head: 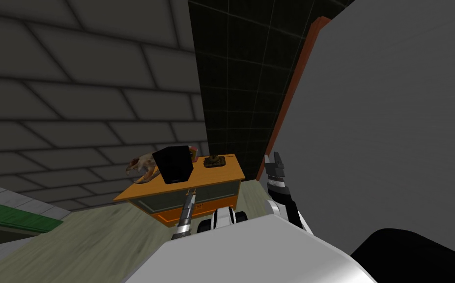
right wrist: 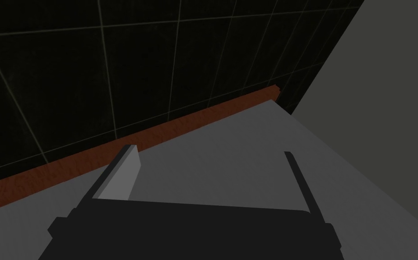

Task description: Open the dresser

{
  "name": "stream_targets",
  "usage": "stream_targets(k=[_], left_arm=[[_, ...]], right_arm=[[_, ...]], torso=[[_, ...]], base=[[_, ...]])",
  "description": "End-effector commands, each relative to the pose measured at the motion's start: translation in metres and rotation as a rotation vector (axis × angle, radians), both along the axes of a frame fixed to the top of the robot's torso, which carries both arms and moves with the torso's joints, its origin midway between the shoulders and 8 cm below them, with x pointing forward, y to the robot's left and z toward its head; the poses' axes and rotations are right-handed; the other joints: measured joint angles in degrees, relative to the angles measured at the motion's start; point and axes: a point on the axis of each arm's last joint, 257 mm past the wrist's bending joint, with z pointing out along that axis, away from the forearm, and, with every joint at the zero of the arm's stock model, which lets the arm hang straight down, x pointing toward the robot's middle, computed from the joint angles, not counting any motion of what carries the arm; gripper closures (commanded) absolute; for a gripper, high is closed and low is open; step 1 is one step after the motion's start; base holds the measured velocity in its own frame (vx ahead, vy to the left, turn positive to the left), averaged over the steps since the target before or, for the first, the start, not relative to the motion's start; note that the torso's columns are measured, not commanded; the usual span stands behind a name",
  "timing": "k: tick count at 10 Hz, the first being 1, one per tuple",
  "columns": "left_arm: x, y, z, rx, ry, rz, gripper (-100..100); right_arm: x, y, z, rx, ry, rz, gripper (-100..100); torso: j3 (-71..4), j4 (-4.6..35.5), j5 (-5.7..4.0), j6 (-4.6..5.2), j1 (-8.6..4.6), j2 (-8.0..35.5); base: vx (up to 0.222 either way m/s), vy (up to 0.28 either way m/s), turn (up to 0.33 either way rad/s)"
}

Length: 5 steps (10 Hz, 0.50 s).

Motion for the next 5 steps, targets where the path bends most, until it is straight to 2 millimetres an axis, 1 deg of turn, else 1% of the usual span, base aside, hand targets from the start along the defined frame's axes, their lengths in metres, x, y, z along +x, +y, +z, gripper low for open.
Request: stream_targets(k=[1, 2, 3, 5], left_arm=[[0.017, 0.001, 0.004, 0.000, 0.003, -0.001, -100], [0.014, 0.002, 0.004, 0.000, 0.001, -0.001, -100], [0.004, 0.000, -0.001, 0.000, 0.003, 0.000, 100], [-0.006, -0.001, -0.004, 0.000, 0.003, 0.001, 100]], right_arm=[[0.000, 0.000, 0.000, 0.000, 0.000, 0.000, 0], [0.000, 0.000, 0.000, 0.000, 0.000, 0.000, 0], [0.000, 0.000, 0.000, 0.000, 0.000, 0.000, 0], [0.000, 0.000, 0.000, 0.000, 0.000, 0.000, 0]], torso=[[0.00, 0.00, 0.00, 0.00, 0.00, 0.00], [0.00, 0.00, 0.00, -0.01, 0.01, 0.00], [-0.01, -0.01, 0.01, -0.01, 0.04, -0.01], [0.01, 0.19, -0.13, -0.04, -0.03, 0.14]], base=[[-0.005, -0.012, 0.002], [0.000, 0.000, 0.000], [0.002, 0.006, -0.006], [0.005, 0.010, -0.011]])
